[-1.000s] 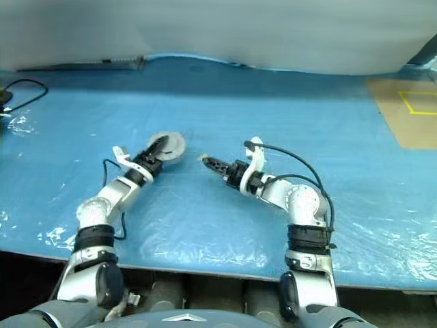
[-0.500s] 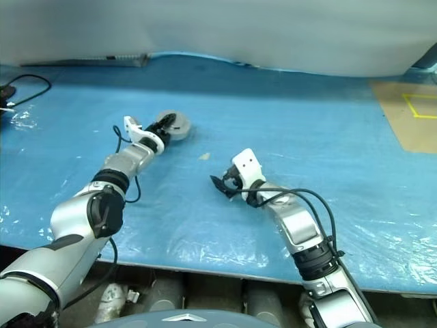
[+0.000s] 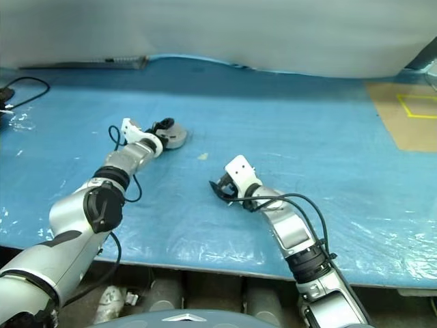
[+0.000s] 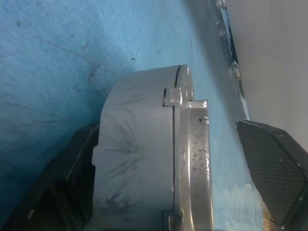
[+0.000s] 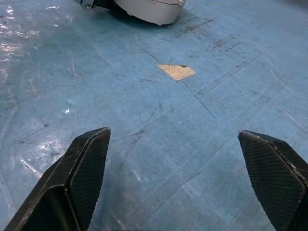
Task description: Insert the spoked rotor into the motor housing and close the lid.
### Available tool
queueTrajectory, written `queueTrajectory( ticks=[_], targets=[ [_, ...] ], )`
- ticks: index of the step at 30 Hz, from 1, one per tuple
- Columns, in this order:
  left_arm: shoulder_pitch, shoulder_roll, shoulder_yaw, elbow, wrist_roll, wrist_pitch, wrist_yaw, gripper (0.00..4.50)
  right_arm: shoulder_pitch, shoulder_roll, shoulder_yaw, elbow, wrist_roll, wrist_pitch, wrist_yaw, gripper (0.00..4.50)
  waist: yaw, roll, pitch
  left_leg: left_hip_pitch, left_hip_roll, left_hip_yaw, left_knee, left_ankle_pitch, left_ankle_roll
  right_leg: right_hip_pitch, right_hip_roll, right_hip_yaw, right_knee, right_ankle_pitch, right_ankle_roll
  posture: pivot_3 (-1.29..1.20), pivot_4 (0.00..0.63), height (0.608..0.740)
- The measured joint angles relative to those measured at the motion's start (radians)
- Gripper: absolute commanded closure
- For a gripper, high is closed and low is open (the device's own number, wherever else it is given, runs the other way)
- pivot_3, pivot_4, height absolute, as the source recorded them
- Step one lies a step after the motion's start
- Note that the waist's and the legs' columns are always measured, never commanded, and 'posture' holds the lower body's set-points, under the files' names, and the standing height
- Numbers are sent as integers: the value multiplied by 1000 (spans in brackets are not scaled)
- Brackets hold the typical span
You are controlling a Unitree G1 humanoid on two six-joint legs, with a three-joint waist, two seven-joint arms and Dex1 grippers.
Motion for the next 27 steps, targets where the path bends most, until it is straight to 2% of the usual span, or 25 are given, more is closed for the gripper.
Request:
queueTrajectory(
  ticks=[4,6,9,12,14,17,19,23,27],
  targets=[
    [64,75,-38,-56,42,82,-27,47,23,14,0,-3,-4,13,3,0,-20,1,-1,5,1,3,-2,0,0,5,0,1,0,-1,-2,0,150,740],
    [99,123,-68,-89,72,131,-50,47,29,25,-1,-3,-1,24,10,0,-35,3,-2,11,1,5,-4,0,0,9,0,2,0,-4,-7,0,150,740],
    [161,177,-114,-163,106,188,-84,47,37,56,-32,-13,32,66,20,0,-46,5,-3,20,1,9,-9,0,0,11,0,7,0,-5,-7,0,150,740],
    [310,230,-227,-356,183,189,-174,47,37,70,-51,-13,50,77,23,0,-51,6,-4,22,0,12,-13,0,0,9,0,12,-1,-5,-8,0,150,740],
    [476,253,-295,-577,225,170,-232,47,40,76,-60,-11,51,62,21,0,-53,8,-5,20,1,14,-15,0,0,6,-1,13,-2,-5,-9,0,150,740],
    [689,246,-349,-858,272,96,-273,47,52,87,-82,-7,49,9,15,0,-43,8,-5,12,1,14,-16,0,0,-4,0,12,-2,-5,-9,0,150,740],
    [844,205,-371,-1034,322,-24,-271,47,72,100,-82,-4,32,-80,-4,0,-40,8,-5,7,1,14,-16,0,0,-7,0,9,-2,-5,-9,0,150,740],
    [984,126,-430,-1169,393,-225,-275,47,111,106,-80,2,8,-225,-5,0,-29,6,-4,1,3,13,-15,0,1,-8,0,4,-3,-5,-10,0,150,740],
    [1009,88,-462,-1214,440,-369,-278,47,160,105,-92,26,1,-362,-2,0,-30,4,-3,1,3,13,-13,-1,1,-9,0,5,-4,-5,-9,0,150,740]
  ],
)
